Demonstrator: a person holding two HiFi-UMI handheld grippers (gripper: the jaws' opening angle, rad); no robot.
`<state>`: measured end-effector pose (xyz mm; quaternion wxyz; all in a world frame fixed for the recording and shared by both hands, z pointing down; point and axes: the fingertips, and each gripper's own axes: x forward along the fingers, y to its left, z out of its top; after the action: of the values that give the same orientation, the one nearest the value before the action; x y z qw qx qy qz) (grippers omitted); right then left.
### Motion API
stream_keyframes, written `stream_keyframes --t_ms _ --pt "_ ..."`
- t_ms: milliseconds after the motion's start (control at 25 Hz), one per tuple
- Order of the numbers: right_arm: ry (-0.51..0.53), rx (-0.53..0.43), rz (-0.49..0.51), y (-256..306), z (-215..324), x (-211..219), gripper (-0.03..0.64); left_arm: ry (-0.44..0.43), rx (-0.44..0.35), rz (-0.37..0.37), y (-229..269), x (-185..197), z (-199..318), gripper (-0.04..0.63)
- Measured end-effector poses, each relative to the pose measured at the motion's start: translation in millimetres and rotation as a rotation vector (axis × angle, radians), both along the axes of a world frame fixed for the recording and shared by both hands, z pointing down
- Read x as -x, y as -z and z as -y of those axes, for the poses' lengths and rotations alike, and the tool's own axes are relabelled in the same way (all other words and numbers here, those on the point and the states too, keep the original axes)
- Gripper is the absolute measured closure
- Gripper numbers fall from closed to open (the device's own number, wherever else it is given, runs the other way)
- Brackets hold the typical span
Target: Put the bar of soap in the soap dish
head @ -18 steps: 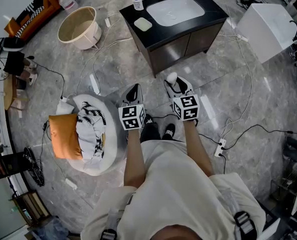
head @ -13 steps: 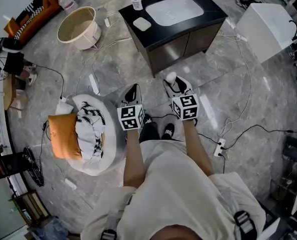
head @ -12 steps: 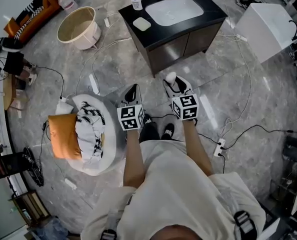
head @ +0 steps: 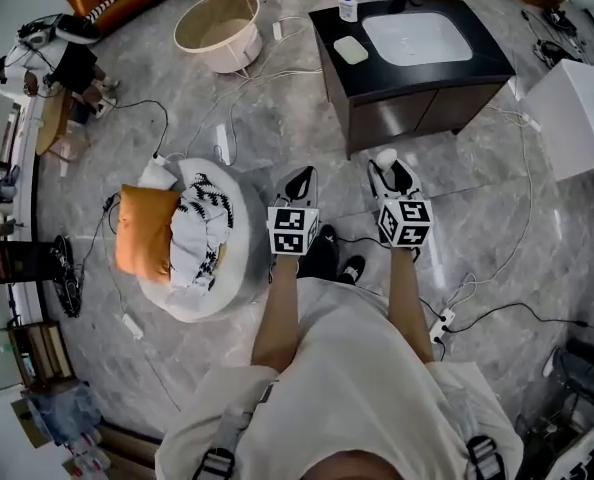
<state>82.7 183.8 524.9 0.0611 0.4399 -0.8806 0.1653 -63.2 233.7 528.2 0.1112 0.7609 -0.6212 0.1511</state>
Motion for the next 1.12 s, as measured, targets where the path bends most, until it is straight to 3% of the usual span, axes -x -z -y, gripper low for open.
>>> stream_keyframes --t_ms 280,680,1120 --pt "0.030 0.001 -0.013 -1.2 12.9 18.9 0.417 0.030 -0.007 -0.016 1.2 19.7 15.2 0.589" --pt "-0.056 -0.015 -0.026 10.3 61.5 13.7 0.419 -0.078 -0.026 -0.007 16.0 16.3 82.2 0.589" --pt "-0.141 0.002 -0.054 8.4 108.4 15.0 0.420 -0.122 -0.033 -0.070 19.1 28.5 154.6 0.589"
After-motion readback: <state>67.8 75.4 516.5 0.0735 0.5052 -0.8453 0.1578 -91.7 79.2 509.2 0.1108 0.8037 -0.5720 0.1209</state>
